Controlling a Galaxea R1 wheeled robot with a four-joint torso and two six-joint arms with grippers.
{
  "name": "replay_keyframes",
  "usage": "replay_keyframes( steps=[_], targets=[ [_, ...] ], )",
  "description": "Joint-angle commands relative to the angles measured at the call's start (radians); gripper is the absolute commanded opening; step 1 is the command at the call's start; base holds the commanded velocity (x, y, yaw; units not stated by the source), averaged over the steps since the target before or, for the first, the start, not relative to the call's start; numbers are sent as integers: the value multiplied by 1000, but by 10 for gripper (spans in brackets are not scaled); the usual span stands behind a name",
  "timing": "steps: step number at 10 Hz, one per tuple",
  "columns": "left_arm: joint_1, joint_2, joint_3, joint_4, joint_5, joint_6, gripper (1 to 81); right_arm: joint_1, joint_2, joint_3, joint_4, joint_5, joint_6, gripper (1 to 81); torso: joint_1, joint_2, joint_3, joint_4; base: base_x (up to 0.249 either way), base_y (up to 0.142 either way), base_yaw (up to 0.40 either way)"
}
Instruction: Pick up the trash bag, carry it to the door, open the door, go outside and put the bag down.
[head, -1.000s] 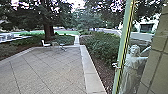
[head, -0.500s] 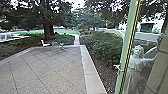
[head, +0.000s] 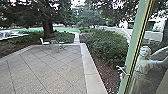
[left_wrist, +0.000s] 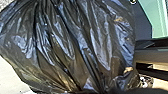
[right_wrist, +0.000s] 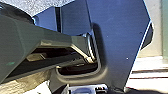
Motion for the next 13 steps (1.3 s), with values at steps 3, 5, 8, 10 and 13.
replay_keyframes(
  steps=[3,5,8,10,13],
  targets=[
    [-54,-2,-1,-3,65,4,10,38,20,18,-12,-56,-7,811,2,1,-1,0,132,0,0],
    [-54,-2,-1,-3,65,4,10,38,20,18,-10,-56,-7,811,0,0,0,0,132,0,0],
    [-54,-2,-1,-3,65,4,10,37,20,18,-10,-56,-7,811,1,1,0,0,132,0,0],
    [-54,-2,-1,-3,66,4,10,35,20,18,-10,-56,-9,811,2,2,-1,0,132,0,0],
    [-54,-4,-1,-4,65,4,10,37,20,20,-16,-56,-9,811,-1,1,0,0,128,0,0]
  ],
)
